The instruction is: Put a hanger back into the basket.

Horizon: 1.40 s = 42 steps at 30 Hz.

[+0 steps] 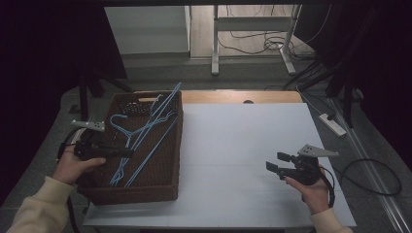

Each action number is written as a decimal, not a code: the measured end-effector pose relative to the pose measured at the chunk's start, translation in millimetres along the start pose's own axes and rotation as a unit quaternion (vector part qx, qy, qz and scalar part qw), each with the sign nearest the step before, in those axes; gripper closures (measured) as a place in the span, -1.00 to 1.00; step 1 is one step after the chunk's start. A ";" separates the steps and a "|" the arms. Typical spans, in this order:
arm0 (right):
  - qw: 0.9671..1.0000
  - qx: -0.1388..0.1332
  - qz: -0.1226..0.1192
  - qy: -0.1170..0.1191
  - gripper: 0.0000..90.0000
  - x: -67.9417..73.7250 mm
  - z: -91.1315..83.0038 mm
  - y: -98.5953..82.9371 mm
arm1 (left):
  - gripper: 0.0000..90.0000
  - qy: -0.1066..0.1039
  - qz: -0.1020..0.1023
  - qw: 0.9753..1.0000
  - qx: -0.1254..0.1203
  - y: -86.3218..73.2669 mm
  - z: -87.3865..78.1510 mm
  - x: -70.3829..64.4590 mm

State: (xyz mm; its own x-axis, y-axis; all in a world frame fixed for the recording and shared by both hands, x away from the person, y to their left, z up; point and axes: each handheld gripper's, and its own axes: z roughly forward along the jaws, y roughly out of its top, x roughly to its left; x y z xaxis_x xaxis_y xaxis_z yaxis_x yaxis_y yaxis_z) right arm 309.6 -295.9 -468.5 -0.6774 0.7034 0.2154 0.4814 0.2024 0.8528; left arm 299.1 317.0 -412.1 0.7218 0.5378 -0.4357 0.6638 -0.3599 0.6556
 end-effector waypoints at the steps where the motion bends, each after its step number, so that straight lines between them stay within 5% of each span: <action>1: 1.000 0.000 0.000 0.000 -0.31 0.1 0.0 0.0 | 0.95 0.001 -0.002 1.000 0.003 -1.8 0.2 0.9; 15: 1.000 0.001 0.003 -0.003 -0.31 -0.4 1.1 -0.7 | 0.95 0.012 -0.046 0.999 0.021 -20.5 6.5 14.7; 24: 1.000 0.004 0.003 -0.004 -0.31 0.1 2.4 -0.8 | 0.95 0.007 -0.055 0.997 0.046 -18.8 17.7 17.1; 38: 1.000 0.004 0.005 -0.006 -0.31 0.1 2.3 -1.1 | 0.94 0.059 -0.110 0.989 0.078 -13.1 36.5 29.5; 42: 1.000 0.004 0.004 -0.007 -0.31 -0.2 2.3 -1.3 | 0.91 0.099 -0.127 0.983 0.092 -15.3 39.7 33.0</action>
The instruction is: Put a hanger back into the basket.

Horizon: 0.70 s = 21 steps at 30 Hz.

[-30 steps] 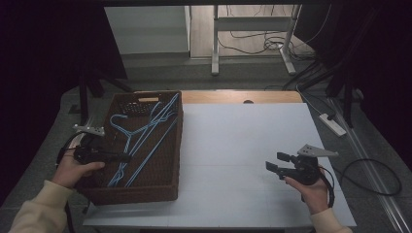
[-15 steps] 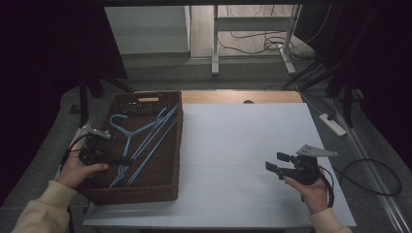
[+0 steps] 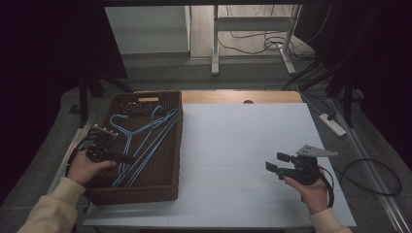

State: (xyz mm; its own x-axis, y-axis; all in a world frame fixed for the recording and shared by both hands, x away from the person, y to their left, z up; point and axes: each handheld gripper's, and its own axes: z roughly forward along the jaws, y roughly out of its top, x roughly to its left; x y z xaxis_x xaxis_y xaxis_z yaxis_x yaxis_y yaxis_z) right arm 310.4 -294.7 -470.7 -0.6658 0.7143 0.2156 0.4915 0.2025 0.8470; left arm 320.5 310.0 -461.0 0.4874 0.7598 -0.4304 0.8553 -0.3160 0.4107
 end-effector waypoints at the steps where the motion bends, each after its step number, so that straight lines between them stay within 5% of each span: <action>1: 1.000 0.000 0.001 0.000 -0.31 -0.1 0.0 -0.1 | 0.89 0.000 0.000 1.000 0.000 0.0 0.0 0.0; 2: 1.000 0.000 0.001 0.000 -0.31 -0.4 0.0 -0.2 | 0.88 0.025 -0.015 1.000 0.000 -0.8 -0.5 1.3; 7: 1.000 0.000 0.001 -0.001 -0.31 -0.4 0.4 -0.3 | 0.89 0.065 -0.032 0.997 -0.009 -0.7 -3.4 1.9; 15: 1.000 -0.002 0.003 -0.004 -0.31 -1.1 -1.1 -0.4 | 0.77 0.094 -0.037 0.995 -0.012 0.0 -1.3 1.4; 21: 1.000 -0.003 0.004 -0.004 -0.31 -1.4 -1.6 -0.4 | 0.54 0.118 -0.022 0.991 -0.052 0.1 -10.2 -3.2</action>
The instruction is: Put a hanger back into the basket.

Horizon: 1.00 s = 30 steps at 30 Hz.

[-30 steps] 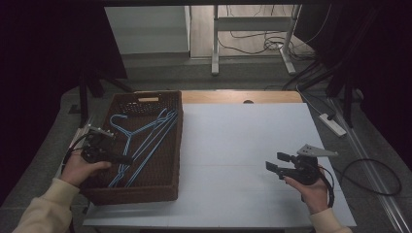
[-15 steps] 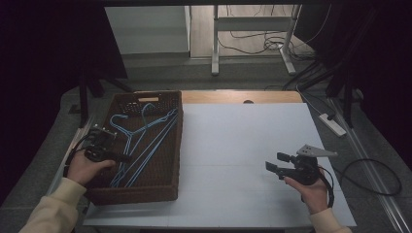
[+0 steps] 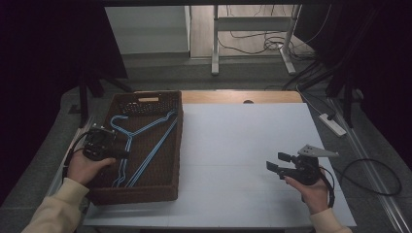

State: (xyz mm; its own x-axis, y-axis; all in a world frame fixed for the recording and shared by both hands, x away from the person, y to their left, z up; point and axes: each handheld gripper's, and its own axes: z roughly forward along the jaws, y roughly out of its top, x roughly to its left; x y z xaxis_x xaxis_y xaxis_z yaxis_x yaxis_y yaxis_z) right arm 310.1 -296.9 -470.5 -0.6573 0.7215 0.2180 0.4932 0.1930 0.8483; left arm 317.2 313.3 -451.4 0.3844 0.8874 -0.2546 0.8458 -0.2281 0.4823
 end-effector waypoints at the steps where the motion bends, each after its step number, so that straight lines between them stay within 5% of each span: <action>1: 1.000 0.000 0.000 0.000 -0.31 0.1 -0.1 0.0 | 0.49 0.000 0.004 1.000 -0.009 0.1 -1.8 -0.8; 6: 1.000 0.000 -0.002 0.000 -0.32 0.2 -0.3 0.1 | 0.09 -0.002 0.021 0.997 -0.080 -0.6 -19.7 -9.0; 15: 1.000 0.011 -0.016 -0.008 -0.34 1.9 -0.9 0.1 | -0.25 -0.020 0.079 0.982 -0.170 -14.9 -44.8 -40.0; 20: 1.000 0.010 -0.016 -0.010 -0.35 1.2 -2.6 -0.4 | -0.28 -0.042 0.105 0.976 -0.186 -26.1 -48.2 -61.4; 30: 1.000 0.014 -0.021 -0.009 -0.35 -0.2 -5.9 -3.4 | -0.29 -0.072 0.110 0.967 -0.220 -47.0 -38.8 -90.8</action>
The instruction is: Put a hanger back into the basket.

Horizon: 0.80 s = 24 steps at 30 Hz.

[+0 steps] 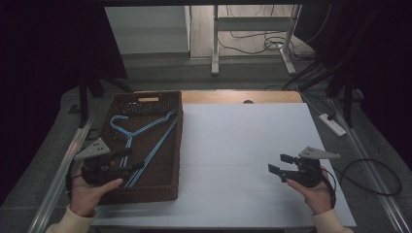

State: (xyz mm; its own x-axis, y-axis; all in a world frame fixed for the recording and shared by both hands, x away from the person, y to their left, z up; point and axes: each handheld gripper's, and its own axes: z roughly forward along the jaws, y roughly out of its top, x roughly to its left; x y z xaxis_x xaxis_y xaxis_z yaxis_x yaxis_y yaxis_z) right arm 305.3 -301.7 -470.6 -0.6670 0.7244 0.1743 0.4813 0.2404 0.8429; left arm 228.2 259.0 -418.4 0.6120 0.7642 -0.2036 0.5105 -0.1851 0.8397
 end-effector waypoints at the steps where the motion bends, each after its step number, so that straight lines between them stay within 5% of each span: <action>1: 1.000 -0.001 0.001 0.000 -0.35 -0.1 -0.8 -0.4 | -0.28 -0.002 0.001 1.000 -0.003 -2.7 2.6 -2.6; 10: 1.000 0.004 -0.022 -0.012 -0.36 -3.5 -7.7 -7.5 | -0.28 -0.017 0.008 1.000 0.001 -18.9 30.1 -11.7; 24: 0.999 0.001 -0.031 -0.012 -0.37 -2.9 -6.8 -8.7 | -0.26 -0.010 0.004 1.000 -0.001 -22.2 35.6 -11.0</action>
